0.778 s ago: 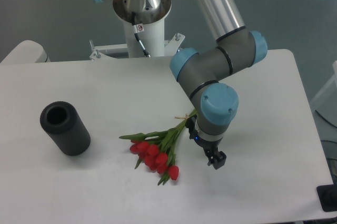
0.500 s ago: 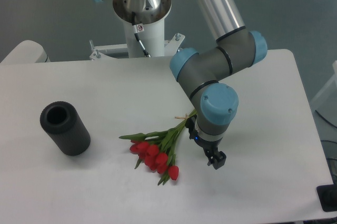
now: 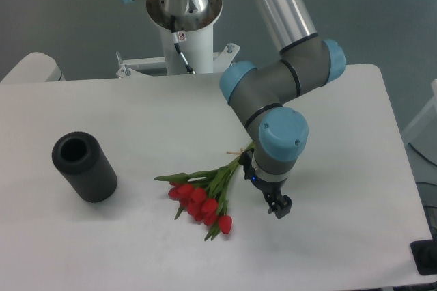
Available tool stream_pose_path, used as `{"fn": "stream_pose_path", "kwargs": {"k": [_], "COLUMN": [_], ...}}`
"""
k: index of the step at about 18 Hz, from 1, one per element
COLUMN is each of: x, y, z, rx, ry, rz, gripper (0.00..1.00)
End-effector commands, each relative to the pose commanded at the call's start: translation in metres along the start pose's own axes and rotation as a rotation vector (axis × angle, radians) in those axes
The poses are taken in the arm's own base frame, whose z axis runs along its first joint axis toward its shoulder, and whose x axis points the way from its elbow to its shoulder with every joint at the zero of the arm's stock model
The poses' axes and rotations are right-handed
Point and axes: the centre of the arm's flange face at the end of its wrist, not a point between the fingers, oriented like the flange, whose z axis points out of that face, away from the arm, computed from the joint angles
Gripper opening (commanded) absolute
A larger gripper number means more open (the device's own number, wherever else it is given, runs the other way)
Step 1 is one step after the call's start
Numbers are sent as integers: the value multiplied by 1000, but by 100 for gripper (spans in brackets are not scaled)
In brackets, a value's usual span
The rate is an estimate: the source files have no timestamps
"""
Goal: Pick up the flowers from the table
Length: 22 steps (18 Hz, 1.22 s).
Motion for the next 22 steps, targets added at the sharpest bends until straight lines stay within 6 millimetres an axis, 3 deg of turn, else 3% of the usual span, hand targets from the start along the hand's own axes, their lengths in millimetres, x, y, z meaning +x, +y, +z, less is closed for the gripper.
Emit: {"fn": "stream_pose_path", "kwargs": {"k": [4, 9, 22], "x": [28, 61, 85], "y": [3, 9, -1], "z": [3, 30, 76], "rx": [0, -14, -31], "ry": [28, 85, 87], "rz": [-12, -132, -257], "gripper": [100, 100, 100]}}
